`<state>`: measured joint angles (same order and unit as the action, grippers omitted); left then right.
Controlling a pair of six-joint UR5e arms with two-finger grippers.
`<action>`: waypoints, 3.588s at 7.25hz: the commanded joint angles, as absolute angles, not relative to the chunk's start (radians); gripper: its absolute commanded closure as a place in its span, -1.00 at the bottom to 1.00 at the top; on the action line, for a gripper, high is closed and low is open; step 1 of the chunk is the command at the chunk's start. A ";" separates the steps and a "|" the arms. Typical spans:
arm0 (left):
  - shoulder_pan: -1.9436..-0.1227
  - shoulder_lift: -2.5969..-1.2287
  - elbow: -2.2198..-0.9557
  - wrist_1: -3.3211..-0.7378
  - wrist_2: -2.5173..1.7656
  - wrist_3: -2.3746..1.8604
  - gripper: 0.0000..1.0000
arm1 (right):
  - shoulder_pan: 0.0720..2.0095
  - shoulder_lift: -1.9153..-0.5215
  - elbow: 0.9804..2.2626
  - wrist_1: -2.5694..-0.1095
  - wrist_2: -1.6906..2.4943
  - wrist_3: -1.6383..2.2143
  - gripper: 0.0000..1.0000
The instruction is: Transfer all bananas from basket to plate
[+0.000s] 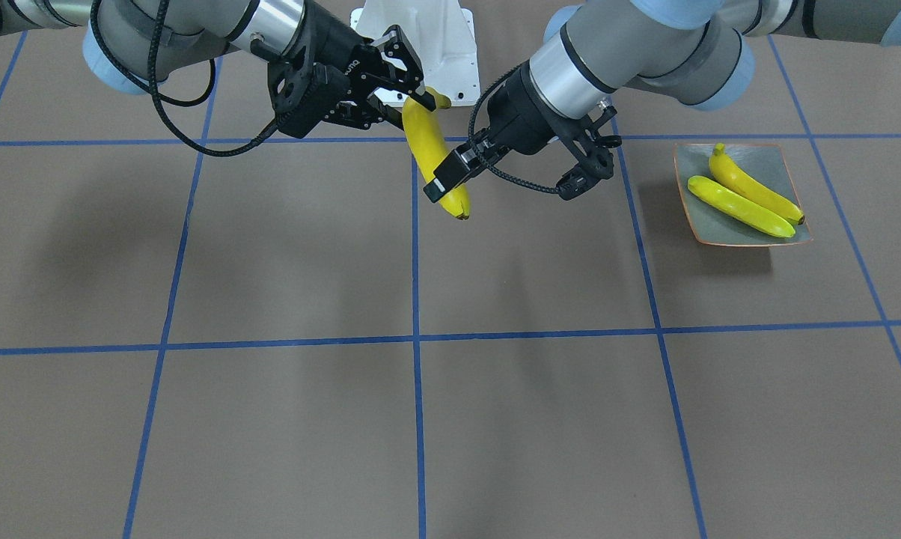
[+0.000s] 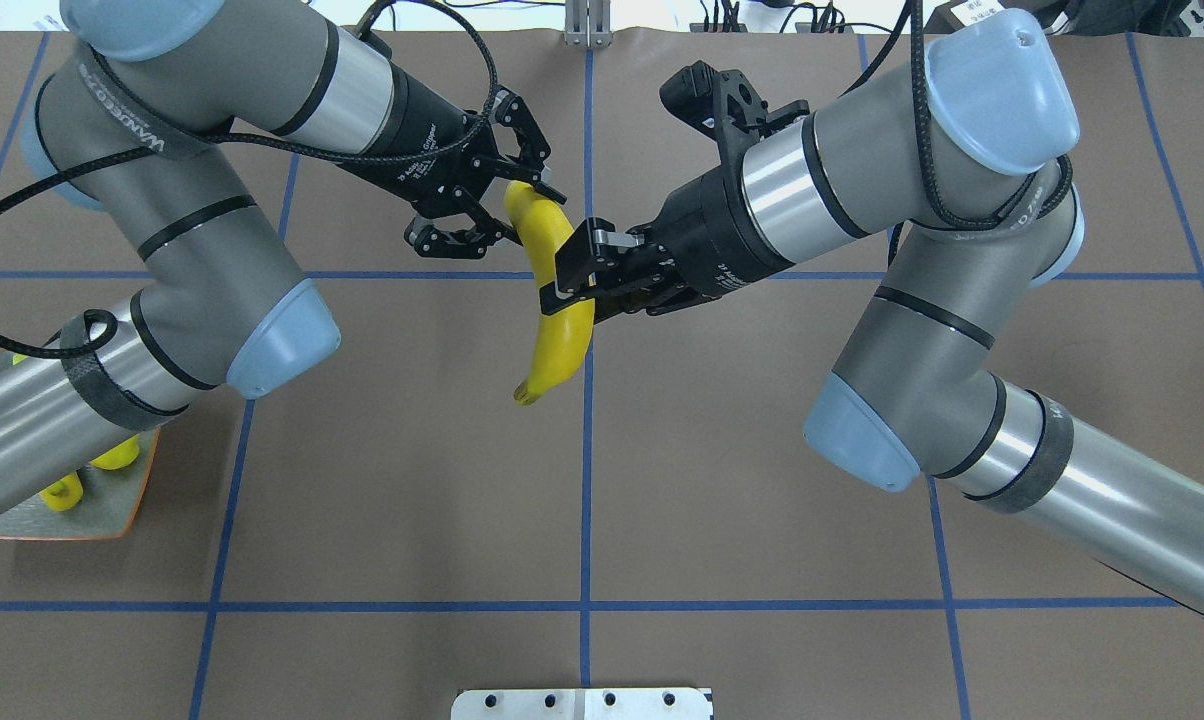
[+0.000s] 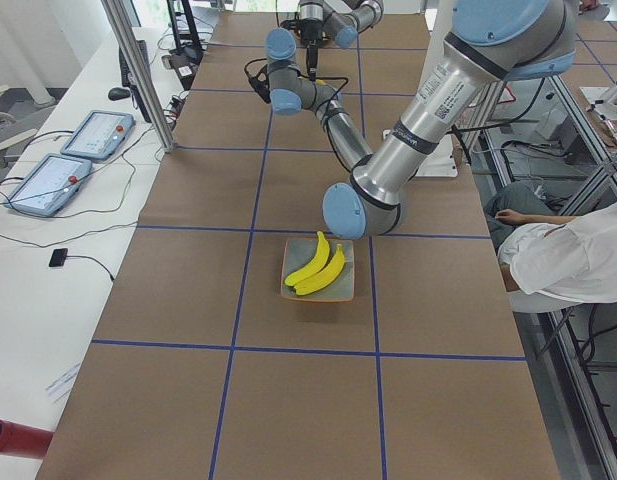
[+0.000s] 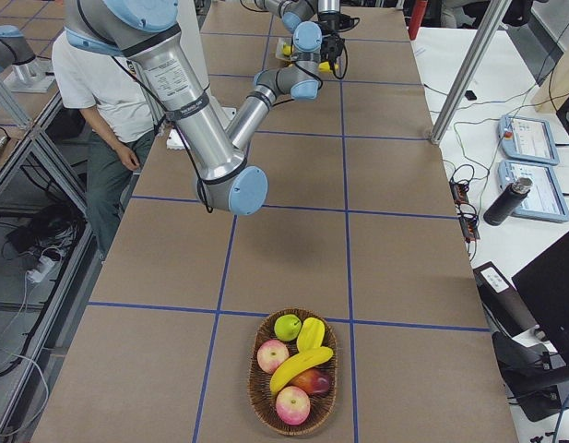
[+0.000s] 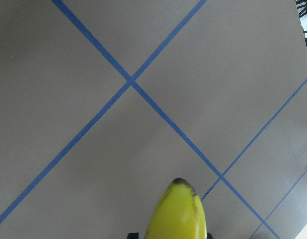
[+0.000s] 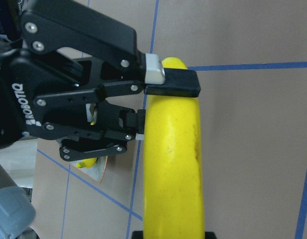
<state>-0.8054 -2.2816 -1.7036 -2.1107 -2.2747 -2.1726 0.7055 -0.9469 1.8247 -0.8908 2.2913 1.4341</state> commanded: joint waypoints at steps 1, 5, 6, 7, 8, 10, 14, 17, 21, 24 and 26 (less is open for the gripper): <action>-0.810 -2.272 -1.713 -2.102 -2.275 -2.218 1.00 | 0.716 -0.966 1.851 -0.887 2.287 1.448 -1.00; -0.923 -2.113 -1.816 -1.914 -2.266 -2.226 1.00 | 0.877 -1.210 1.997 -0.888 2.287 1.433 -1.00; -0.940 -2.097 -1.830 -1.835 -2.203 -2.191 1.00 | 0.903 -1.245 1.997 -0.888 2.275 1.433 -1.00; -0.934 -2.018 -1.847 -1.798 -2.141 -2.134 1.00 | 0.920 -1.291 1.999 -0.888 2.231 1.430 -1.00; -0.925 -1.955 -1.859 -1.770 -2.123 -2.079 1.00 | 0.943 -1.333 2.000 -0.888 2.176 1.418 -1.00; -0.913 -1.927 -1.891 -1.514 -2.042 -1.955 1.00 | 0.959 -1.449 2.008 -0.888 2.082 1.306 -1.00; -0.896 -1.760 -1.953 -1.344 -1.959 -1.671 1.00 | 0.959 -1.477 2.006 -0.888 2.028 1.305 -1.00; -0.891 -1.726 -1.942 -1.342 -1.951 -1.667 1.00 | 0.959 -1.479 2.008 -0.888 2.028 1.305 -1.00; -0.894 -1.634 -1.948 -1.342 -1.904 -1.637 1.00 | 0.959 -1.491 2.039 -0.888 2.028 1.307 -1.00; -0.891 -1.637 -1.941 -1.342 -1.904 -1.637 0.68 | 0.959 -1.506 2.054 -0.888 2.031 1.307 -1.00; -0.891 -1.632 -1.940 -1.345 -1.896 -1.635 -0.24 | 0.959 -1.509 2.054 -0.888 2.031 1.307 -1.00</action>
